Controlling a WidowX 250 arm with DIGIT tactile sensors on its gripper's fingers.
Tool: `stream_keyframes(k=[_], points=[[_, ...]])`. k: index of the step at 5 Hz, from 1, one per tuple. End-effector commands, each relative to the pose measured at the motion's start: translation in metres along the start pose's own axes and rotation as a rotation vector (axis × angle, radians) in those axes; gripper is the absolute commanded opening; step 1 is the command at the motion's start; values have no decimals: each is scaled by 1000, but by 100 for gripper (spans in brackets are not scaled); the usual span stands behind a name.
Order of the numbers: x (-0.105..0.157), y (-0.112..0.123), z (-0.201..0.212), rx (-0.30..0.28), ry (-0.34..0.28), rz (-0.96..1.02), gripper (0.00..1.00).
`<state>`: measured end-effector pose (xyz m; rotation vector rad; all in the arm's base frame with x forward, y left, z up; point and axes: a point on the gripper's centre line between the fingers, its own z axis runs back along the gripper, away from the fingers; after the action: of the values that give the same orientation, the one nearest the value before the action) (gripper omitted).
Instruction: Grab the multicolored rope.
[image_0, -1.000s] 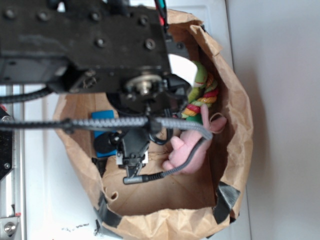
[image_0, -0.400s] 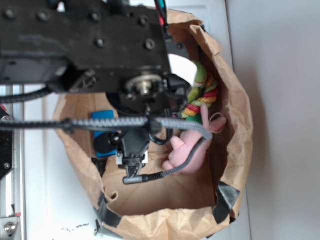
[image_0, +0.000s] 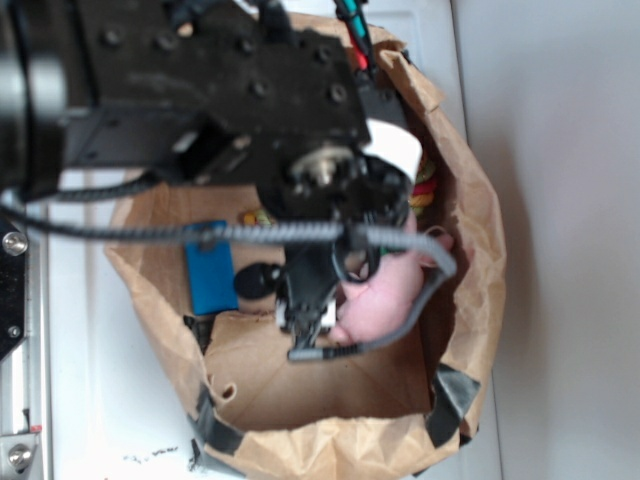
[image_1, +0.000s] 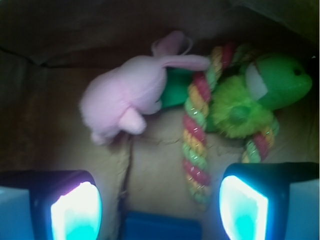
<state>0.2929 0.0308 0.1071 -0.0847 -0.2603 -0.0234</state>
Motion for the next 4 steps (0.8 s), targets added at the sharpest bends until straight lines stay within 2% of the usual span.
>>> stream_keyframes(k=[1,3,4], points=[[4,9,0,35,-10,-19,100],[-1,14,-21,89,6,-33,100],[0,11,-27,92,8,-31,100]])
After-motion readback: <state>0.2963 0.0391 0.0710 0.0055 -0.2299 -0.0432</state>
